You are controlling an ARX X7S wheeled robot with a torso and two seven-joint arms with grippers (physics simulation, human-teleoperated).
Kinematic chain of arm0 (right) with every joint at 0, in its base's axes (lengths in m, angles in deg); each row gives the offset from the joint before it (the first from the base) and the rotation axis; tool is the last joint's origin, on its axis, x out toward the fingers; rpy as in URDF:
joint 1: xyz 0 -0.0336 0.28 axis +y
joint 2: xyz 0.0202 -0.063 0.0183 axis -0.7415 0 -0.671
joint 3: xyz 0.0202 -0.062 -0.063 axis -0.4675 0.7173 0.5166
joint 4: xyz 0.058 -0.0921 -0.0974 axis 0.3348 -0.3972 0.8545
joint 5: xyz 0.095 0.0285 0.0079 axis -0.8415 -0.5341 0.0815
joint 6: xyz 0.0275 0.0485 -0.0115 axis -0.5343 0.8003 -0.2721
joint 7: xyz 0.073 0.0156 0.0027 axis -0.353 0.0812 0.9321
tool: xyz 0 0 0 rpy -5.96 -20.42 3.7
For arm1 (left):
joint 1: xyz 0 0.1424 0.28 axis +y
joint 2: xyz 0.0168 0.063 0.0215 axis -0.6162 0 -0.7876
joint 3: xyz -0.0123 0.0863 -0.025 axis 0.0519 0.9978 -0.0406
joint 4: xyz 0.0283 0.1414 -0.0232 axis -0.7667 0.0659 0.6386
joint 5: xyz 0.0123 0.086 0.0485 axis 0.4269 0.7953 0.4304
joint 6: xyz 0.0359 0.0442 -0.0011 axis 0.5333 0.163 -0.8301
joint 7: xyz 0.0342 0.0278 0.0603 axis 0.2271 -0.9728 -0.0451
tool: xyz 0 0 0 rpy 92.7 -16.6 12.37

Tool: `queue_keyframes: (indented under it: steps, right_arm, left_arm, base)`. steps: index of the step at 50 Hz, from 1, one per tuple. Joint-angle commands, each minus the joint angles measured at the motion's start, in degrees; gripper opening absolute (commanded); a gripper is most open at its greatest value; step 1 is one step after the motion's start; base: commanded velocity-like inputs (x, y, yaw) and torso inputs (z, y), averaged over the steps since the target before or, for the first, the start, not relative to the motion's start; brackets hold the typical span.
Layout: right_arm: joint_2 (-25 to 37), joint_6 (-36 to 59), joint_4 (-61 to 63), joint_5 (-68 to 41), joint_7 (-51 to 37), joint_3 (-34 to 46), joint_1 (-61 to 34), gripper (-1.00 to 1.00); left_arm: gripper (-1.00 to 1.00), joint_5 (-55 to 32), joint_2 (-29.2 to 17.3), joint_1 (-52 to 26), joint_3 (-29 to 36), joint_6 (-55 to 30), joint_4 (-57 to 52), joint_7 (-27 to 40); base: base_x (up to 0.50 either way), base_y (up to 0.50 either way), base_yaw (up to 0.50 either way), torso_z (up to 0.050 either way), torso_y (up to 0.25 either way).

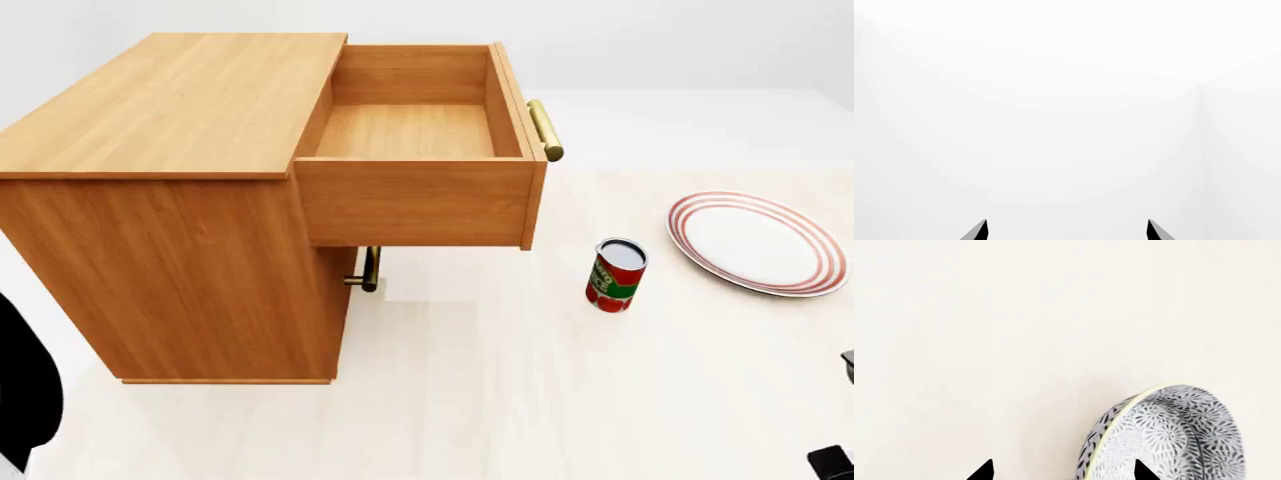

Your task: Put the bowl in the top drawer of the cabinet.

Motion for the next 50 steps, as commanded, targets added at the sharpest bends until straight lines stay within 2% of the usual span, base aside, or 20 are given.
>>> queue_keyframes:
  steps: [1, 4, 5, 16, 28, 38, 44, 46, 50]
  right_arm:
    - [-3.33, -1.49, -3.42, -0.91, -3.56, -3.13, 2.19, 1.00]
    - [-3.97, -1.33, -4.24, -0.79, -4.06, -2.89, 1.86, 1.00]
    - [-4.07, -1.24, -4.58, -0.68, -4.26, -2.79, 1.71, -1.00]
    - [-3.41, -0.03, -4.58, 0.25, -5.43, -4.12, 3.92, -1.00]
    - [0.23, 3.69, -0.85, 2.09, -2.43, -2.08, 3.82, -1.00]
    - [9.90, 10.79, 9.09, 5.08, 8.43, 6.62, -1.06, -1.00]
    - [14.25, 11.75, 12.67, 14.44, 23.77, 12.67, -6.77, -1.00]
    - [15.73, 11.62, 13.68, 16.11, 27.61, 14.91, -9.07, -1.00]
    - [20.19, 11.91, 15.67, 11.79, 28.53, 25.85, -20.80, -1.00]
  left_arm:
    - [1.00, -0.33, -0.29, 0.06, -0.11, -0.08, 0.03, 0.39]
    - [1.00, -0.32, -0.35, 0.10, -0.06, 0.02, 0.09, 0.41]
    - [1.00, -0.32, -0.36, 0.15, -0.03, 0.05, 0.09, 0.41]
    - [1.00, -0.06, -0.35, 0.50, 0.33, 0.90, 0.57, 0.06]
    - [1.00, -0.33, -0.38, 0.04, 0.26, 1.41, 0.87, -0.07]
    - [1.00, -0.60, -0.38, -0.02, 0.08, 1.85, 0.92, -0.07]
    - [1.00, -3.73, -0.70, -2.01, -1.85, -1.41, -0.32, 2.49]
    - [1.00, -4.73, -0.79, -2.67, -2.46, -2.43, -0.65, 3.36]
    - [1.00, -6.15, -0.92, -3.59, -3.34, -3.71, -1.02, 4.54]
  base:
    - [0.00, 0.00, 0.00, 0.000, 0.000]
    - [0.00, 0.00, 0.00, 0.000, 0.000]
    - [0.00, 0.00, 0.00, 0.000, 0.000]
    - [0.00, 0.00, 0.00, 0.000, 0.000]
    - [0.00, 0.00, 0.00, 0.000, 0.000]
    - [0.00, 0.00, 0.00, 0.000, 0.000]
    - [0.00, 0.00, 0.00, 0.000, 0.000]
    - [0.00, 0.00, 0.00, 0.000, 0.000]
    - [0.00, 0.00, 0.00, 0.000, 0.000]
